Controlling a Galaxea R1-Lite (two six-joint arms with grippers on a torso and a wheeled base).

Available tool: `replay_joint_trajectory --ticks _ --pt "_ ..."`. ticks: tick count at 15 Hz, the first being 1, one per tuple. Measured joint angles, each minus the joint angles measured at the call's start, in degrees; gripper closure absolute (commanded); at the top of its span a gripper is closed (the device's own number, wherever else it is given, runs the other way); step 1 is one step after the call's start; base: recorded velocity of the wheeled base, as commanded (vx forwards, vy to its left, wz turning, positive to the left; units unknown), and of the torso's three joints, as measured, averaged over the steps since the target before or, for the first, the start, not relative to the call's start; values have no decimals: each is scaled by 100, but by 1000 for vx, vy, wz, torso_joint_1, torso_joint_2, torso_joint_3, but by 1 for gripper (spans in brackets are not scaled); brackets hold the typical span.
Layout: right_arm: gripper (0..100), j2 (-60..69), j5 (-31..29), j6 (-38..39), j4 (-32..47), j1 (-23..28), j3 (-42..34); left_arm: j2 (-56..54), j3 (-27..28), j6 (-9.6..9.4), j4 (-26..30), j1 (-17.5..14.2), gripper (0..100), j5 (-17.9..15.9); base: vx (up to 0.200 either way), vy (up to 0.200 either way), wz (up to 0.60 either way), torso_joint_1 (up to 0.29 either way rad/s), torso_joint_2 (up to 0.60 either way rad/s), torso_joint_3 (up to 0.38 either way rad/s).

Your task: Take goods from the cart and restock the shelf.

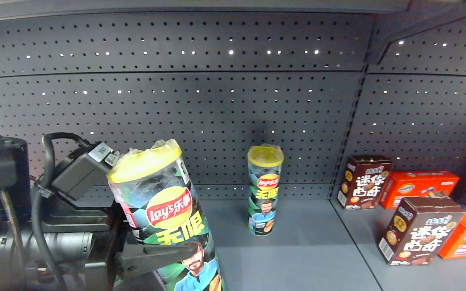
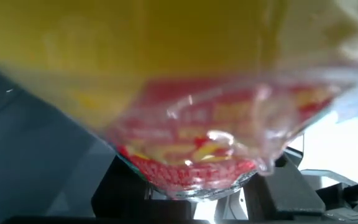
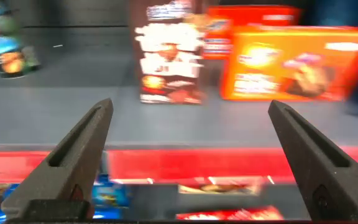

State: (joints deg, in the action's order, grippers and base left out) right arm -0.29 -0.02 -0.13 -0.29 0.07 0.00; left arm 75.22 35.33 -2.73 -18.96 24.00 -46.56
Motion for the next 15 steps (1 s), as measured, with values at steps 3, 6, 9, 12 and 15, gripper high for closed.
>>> replay_joint_trajectory --ticks 3,6,9,12,15 --pt "0 0 2 -2 2 6 0 -5 -9 0 2 -26 100 27 0 0 0 0 0 0" --pt "0 0 13 -7 5 0 0 -39 -35 -38 -4 -46 100 219 0 0 0 0 0 0" --pt "0 -108 -183 29 11 66 0 -188 -66 -74 44 -41 100 389 0 0 0 0 0 0" --pt "0 -299 -126 -167 -33 267 2 -474 -156 -61 65 -41 100 572 0 0 0 0 0 0" --pt "0 -568 -134 568 -77 312 686 -673 -333 -46 60 -37 100 684 0 0 0 0 0 0"
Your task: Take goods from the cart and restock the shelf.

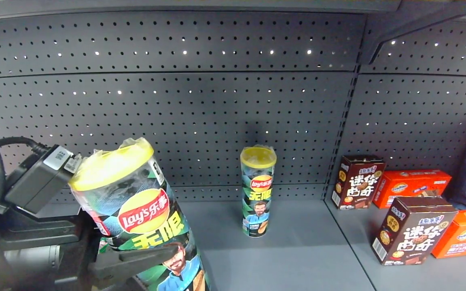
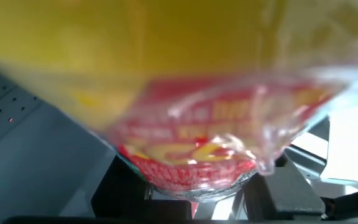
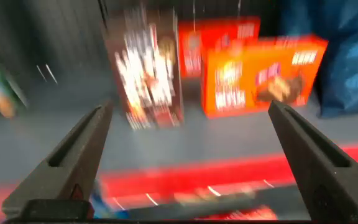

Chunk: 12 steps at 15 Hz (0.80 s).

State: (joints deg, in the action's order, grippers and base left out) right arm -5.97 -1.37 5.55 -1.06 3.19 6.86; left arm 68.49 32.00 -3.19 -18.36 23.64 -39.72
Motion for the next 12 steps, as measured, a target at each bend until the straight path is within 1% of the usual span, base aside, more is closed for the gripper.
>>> replay_joint_trajectory --ticks 1,2,4,6,8,10,12 --pt "0 -293 72 193 57 -24 407 -46 -91 -6 2 12 100 68 0 0 0 0 0 0" --pt "0 -642 227 118 163 -107 772 -79 -157 -6 -16 21 100 146 0 0 0 0 0 0" --pt "0 -1320 631 -106 634 -553 1762 -171 -257 0 -11 0 100 179 0 0 0 0 0 0" --pt "0 -1957 955 -205 1289 -1279 2805 -223 -328 11 -50 -11 100 182 0 0 0 0 0 0" --pt "0 -2627 1108 -308 1819 -2215 3585 -250 -351 16 -66 -16 100 182 0 0 0 0 0 0" --pt "0 -3252 1170 -644 1983 -2934 3812 -261 -362 22 -66 -18 100 182 0 0 0 0 0 0" --pt "0 -3879 1214 -918 1893 -3356 3864 -262 -372 20 -63 -21 100 184 0 0 0 0 0 0"
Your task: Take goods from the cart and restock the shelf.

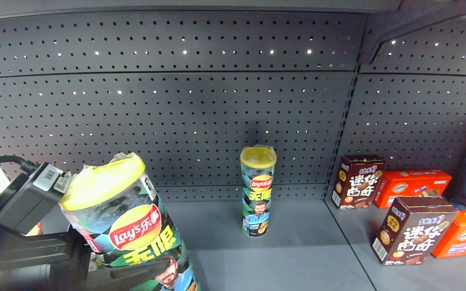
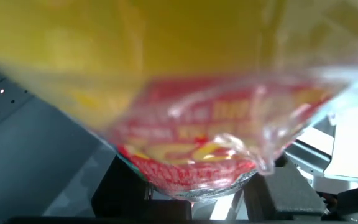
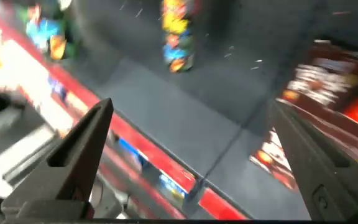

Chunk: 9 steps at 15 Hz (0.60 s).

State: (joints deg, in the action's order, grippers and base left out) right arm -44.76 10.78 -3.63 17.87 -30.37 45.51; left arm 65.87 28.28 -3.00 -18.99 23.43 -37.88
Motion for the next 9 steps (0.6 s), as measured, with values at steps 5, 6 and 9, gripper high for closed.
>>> replay_joint_trajectory --ticks 5,6,9 --pt "0 -1526 -38 -112 -1380 -308 33 10 40 0 2 2 100 0 0 0 0 0 0 0" --pt "0 -1824 -52 -116 -1657 -317 55 12 43 0 2 -1 100 0 0 0 0 0 0 0" --pt "0 -2665 160 -336 -2146 -321 167 20 43 0 4 -6 100 -2 0 0 0 0 0 0"
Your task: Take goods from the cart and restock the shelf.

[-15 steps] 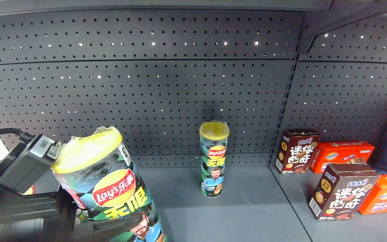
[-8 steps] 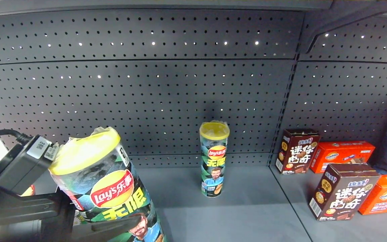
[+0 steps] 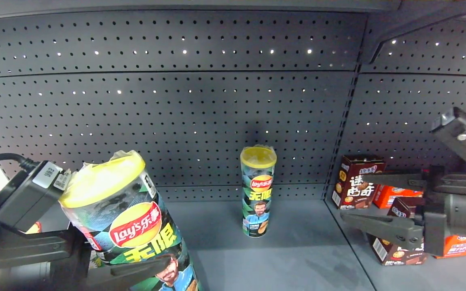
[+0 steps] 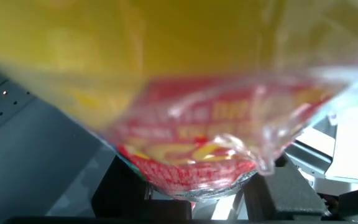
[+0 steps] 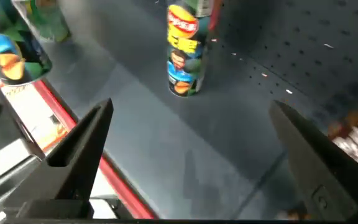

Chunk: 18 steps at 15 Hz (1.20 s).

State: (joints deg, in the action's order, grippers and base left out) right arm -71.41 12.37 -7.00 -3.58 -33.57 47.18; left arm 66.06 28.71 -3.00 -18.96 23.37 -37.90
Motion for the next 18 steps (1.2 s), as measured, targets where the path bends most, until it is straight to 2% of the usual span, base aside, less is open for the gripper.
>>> replay_joint_trajectory --ticks 4,6,9,14,18 --pt "0 -937 445 -397 -816 98 76 34 -2 11 -1 5 100 2 0 0 0 0 0 0" --pt "0 -1379 963 -461 -1124 155 117 44 -11 16 0 0 100 2 0 0 0 0 0 0" --pt "0 -1808 1086 -583 -1226 221 133 39 -10 196 -9 -6 100 2 0 0 0 0 0 0" --pt "0 -2423 1239 -764 -1248 350 347 34 94 213 -17 -2 100 2 0 0 0 0 0 0" --pt "0 -3001 1833 -925 -1565 364 666 37 108 216 -17 -11 100 2 0 0 0 0 0 0"
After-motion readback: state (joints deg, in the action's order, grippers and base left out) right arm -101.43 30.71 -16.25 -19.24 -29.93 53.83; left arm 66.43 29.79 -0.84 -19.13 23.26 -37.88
